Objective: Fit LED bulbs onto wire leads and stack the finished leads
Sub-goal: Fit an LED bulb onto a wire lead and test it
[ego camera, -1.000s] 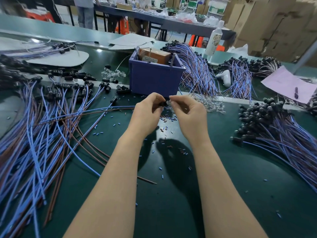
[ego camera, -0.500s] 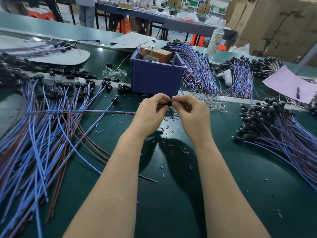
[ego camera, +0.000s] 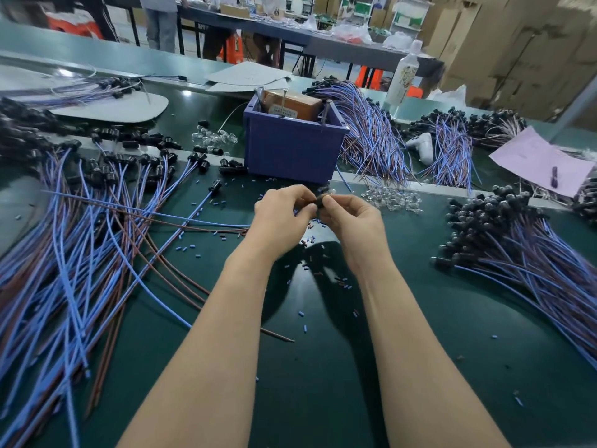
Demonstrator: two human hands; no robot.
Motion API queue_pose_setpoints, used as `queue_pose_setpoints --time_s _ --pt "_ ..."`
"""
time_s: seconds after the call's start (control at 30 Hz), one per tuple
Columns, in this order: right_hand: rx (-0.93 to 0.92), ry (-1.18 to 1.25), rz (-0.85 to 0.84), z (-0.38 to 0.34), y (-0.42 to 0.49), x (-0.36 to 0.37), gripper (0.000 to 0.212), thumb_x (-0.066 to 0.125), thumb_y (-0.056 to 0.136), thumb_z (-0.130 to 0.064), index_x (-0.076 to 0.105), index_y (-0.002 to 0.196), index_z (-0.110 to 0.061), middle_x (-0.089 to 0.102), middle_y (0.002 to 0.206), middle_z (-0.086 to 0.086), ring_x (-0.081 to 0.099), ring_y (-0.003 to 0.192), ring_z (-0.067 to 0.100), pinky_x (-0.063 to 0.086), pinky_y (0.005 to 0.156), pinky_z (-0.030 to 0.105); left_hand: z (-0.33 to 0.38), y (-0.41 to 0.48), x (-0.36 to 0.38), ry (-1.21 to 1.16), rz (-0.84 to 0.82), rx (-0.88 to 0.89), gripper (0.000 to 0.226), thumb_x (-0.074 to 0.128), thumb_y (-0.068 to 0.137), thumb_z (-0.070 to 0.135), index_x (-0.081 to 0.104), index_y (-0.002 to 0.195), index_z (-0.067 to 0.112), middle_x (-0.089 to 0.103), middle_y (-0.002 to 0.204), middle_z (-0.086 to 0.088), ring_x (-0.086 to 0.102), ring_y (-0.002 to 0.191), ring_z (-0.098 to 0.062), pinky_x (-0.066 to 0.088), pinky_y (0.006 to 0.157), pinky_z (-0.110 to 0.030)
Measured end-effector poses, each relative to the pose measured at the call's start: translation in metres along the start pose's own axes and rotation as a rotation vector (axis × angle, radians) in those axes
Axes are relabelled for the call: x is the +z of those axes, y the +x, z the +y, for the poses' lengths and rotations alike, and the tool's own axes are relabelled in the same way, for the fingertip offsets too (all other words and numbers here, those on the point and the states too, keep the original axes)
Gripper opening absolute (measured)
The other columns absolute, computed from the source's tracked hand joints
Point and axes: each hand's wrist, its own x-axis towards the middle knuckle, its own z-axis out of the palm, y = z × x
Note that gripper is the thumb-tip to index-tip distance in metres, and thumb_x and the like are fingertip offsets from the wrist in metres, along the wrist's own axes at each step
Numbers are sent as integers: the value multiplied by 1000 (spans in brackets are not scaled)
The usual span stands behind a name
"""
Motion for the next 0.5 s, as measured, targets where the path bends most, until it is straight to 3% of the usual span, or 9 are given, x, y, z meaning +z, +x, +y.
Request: queue_pose_setpoints --time_s 0.2,0.33,0.4,0.43,0.5 --pt "-27 1 10 0 -4 7 13 60 90 -3 62 80 -12 68 71 3 67 67 12 56 70 20 2 2 3 62 65 -19 16 56 92 22 67 103 23 71 99 5 59 105 -18 37 102 -39" --pt "-182 -240 59 -3 -3 5 13 62 88 -6 60 82 -16 67 85 10 66 84 25 55 80 32 4 4 10 213 181 22 23 58 90 30 64 113 29 61 116 6 49 112 -18 29 98 -34" --pt "-183 -157 152 -7 2 -2 14 59 90 -4 57 82 -15 64 81 7 64 76 20 55 76 28 8 4 11 105 205 137 23 63 87 32 65 108 23 58 106 2 52 93 -12 39 90 -30" --pt "-152 -71 210 -9 5 -7 13 57 92 -4 56 84 -14 62 80 6 62 72 17 55 72 25 9 4 10 -4 150 176 18 63 88 34 66 98 19 61 91 3 53 76 -6 44 79 -28" --pt "-75 64 300 -12 10 -19 13 53 95 -5 55 85 -13 60 77 5 60 67 12 53 65 19 15 3 12 -159 -92 65 38 53 92 46 66 82 12 60 59 6 48 49 -2 43 58 -24"
